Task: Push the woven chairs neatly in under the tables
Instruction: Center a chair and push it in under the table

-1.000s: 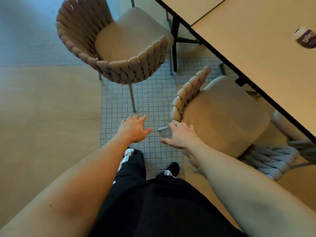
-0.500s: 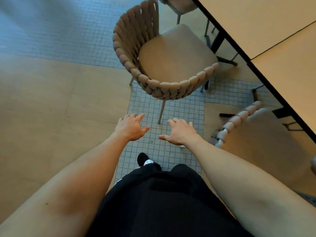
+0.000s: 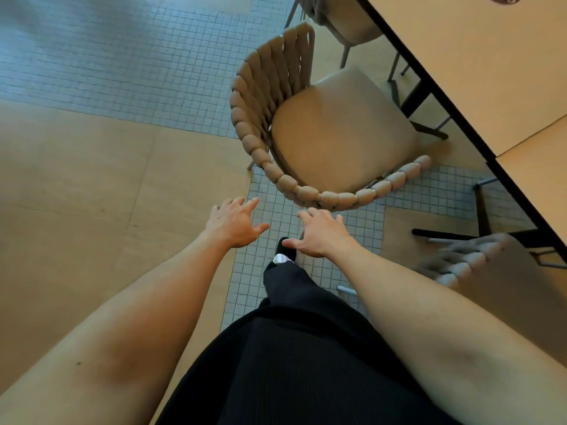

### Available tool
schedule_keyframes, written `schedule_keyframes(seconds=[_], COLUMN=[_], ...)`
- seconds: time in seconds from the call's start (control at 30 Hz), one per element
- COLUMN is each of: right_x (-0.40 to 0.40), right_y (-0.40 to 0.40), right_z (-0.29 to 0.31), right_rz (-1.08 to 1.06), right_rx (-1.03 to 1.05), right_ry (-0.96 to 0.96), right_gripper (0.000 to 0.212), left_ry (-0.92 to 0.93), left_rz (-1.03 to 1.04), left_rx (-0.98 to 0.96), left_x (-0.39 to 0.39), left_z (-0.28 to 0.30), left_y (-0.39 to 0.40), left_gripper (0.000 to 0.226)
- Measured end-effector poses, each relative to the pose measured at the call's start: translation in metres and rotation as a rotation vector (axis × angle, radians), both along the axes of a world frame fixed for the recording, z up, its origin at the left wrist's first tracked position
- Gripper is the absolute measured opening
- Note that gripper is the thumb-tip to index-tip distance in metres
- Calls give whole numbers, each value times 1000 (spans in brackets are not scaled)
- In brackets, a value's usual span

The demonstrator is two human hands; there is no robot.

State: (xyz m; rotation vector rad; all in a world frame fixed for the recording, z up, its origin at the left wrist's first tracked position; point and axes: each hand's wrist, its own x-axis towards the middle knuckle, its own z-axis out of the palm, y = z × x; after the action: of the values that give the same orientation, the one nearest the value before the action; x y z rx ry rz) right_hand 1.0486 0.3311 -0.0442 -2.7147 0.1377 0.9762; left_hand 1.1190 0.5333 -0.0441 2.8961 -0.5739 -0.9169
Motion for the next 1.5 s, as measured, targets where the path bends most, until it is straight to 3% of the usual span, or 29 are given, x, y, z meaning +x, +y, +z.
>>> schedule_keyframes(seconds=[0.17, 0.47, 0.67, 1.03, 1.23, 1.33, 1.43, 1.5], right_x=[62, 132, 159, 193, 195, 192, 191, 191], right_y=[-7, -14, -6, 29, 51, 63, 68, 70], right_z=[-3, -11, -25, -50, -64, -70, -75, -76], right_rz=[-6, -32, -158, -518, -642, -673, -727, -736], right_rx=[18, 54, 43, 73, 68, 32, -4, -5], right_ry=[-40, 78, 117, 230, 248, 244, 199, 194], right_gripper=[89, 87, 88, 92, 76, 70, 61, 60], left_ry=[14, -6, -54, 46, 58, 45, -20, -44], left_rz=[-36, -151, -460, -916, -1119, -1209, -1250, -1258], left_rx=[2, 7, 37, 171, 234, 307, 240, 194], left_x=[64, 153, 207, 301, 322, 325, 327, 329], left_z=[-5, -11, -22, -45, -64, -73, -77, -77], left_y=[-4, -17, -25, -40, -53, -56, -58, -59], left_gripper=[81, 82, 84, 100, 101, 82, 42, 33])
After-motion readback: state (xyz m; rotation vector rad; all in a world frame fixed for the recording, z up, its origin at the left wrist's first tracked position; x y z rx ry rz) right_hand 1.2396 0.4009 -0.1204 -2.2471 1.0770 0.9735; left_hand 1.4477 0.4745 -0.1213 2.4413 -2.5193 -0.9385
